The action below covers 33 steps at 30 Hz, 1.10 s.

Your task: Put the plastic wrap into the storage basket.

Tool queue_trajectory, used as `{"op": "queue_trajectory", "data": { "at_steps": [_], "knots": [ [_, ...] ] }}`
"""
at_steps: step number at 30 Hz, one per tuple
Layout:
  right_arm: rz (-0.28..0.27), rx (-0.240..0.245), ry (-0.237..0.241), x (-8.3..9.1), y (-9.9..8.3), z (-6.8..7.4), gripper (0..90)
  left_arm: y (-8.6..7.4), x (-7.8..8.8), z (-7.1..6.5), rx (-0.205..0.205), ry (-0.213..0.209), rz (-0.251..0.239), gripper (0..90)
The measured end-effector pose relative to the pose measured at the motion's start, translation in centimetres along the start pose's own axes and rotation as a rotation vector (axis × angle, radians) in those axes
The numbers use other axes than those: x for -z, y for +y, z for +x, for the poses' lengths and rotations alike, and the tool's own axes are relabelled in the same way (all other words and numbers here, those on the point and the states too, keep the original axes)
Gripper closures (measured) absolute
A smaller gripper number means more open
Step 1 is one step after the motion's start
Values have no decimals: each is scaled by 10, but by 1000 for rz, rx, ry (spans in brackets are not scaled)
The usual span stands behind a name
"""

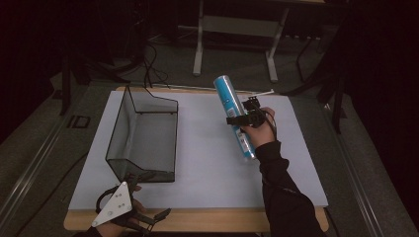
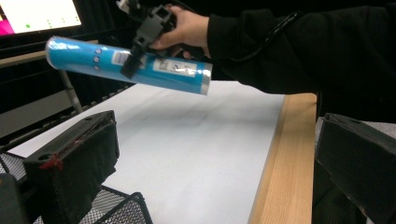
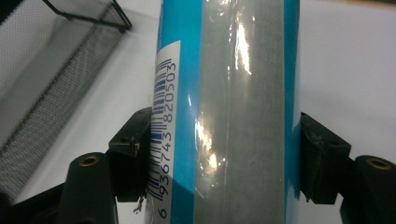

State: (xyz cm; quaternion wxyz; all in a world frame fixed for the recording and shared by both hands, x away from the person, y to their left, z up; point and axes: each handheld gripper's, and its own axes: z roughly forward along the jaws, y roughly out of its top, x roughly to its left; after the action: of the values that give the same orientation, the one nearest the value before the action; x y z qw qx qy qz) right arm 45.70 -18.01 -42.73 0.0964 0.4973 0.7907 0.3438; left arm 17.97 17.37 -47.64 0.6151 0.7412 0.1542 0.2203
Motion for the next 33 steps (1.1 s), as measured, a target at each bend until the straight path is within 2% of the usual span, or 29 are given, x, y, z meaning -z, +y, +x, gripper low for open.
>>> {"op": "queue_trajectory", "data": {
  "at_steps": [4,7,12,15,18,19,20,23,28,29,30,33],
  "knots": [
    [-47,-4,31,5,10,15,313,0,1,0,2,4,-4,1],
    [-84,12,33,8,16,27,314,0,1,1,4,10,-1,2],
    [-110,-1,60,12,23,39,314,0,1,1,1,12,-4,1],
    [-136,-5,87,15,29,53,315,0,0,1,2,14,0,1],
    [-144,-4,94,15,30,56,315,0,0,1,2,14,0,1],
    [-165,-4,114,15,35,68,315,0,0,1,2,13,0,1],
    [-177,-6,123,14,37,73,315,0,0,0,1,15,0,1],
    [-190,-11,144,13,40,81,315,0,0,1,0,16,-2,1],
    [-233,-28,174,7,47,107,315,0,0,1,-1,38,7,1],
    [-233,-28,174,7,47,107,315,0,0,1,-1,38,7,1],
    [-248,-29,181,5,49,115,315,0,1,2,0,41,5,1],
    [-274,-44,194,3,51,125,315,1,1,2,-1,50,3,1]
  ]
}}
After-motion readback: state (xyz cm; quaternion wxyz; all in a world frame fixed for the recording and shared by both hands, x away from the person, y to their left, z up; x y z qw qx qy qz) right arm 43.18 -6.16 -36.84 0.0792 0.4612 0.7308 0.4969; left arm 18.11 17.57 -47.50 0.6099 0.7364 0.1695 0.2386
